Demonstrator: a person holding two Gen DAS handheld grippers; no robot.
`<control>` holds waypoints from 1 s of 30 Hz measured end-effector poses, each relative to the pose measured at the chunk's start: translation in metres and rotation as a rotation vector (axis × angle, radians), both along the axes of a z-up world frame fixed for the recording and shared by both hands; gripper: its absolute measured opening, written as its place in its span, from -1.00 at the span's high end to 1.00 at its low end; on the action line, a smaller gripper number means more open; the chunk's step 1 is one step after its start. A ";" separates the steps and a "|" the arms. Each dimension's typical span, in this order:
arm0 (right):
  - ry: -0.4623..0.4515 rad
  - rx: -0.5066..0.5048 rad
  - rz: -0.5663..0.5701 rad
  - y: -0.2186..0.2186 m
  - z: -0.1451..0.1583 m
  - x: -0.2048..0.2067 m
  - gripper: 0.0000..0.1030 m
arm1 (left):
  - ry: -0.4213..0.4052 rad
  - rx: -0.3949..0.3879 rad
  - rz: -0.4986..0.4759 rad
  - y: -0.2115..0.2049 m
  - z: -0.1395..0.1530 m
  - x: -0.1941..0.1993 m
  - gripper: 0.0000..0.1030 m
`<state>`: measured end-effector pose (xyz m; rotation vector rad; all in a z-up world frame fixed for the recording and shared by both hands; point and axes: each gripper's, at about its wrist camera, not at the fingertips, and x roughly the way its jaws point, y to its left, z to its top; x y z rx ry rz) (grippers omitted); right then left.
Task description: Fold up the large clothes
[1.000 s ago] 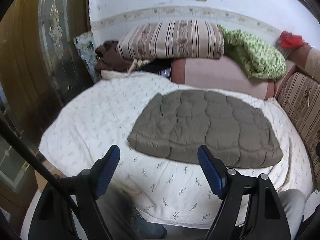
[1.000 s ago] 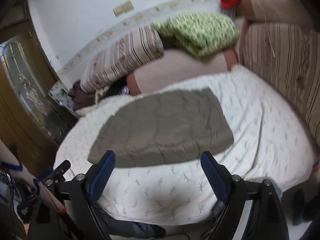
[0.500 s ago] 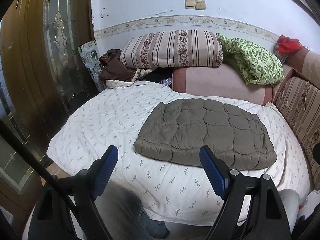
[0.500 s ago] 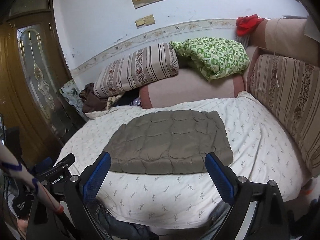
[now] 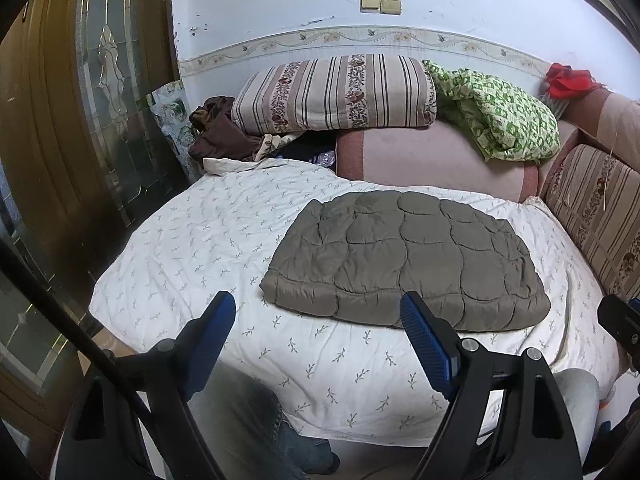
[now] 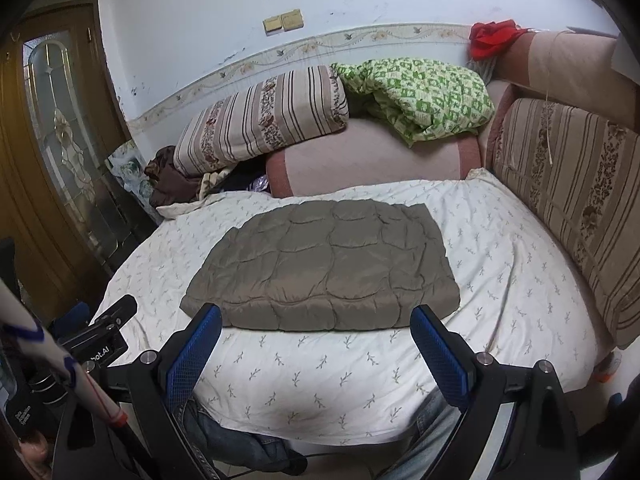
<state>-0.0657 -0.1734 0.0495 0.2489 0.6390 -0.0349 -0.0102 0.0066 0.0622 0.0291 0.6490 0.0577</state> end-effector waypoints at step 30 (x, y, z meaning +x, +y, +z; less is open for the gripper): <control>0.009 -0.020 -0.010 0.005 -0.002 0.002 -0.89 | 0.030 -0.009 -0.007 -0.009 -0.007 0.001 -0.63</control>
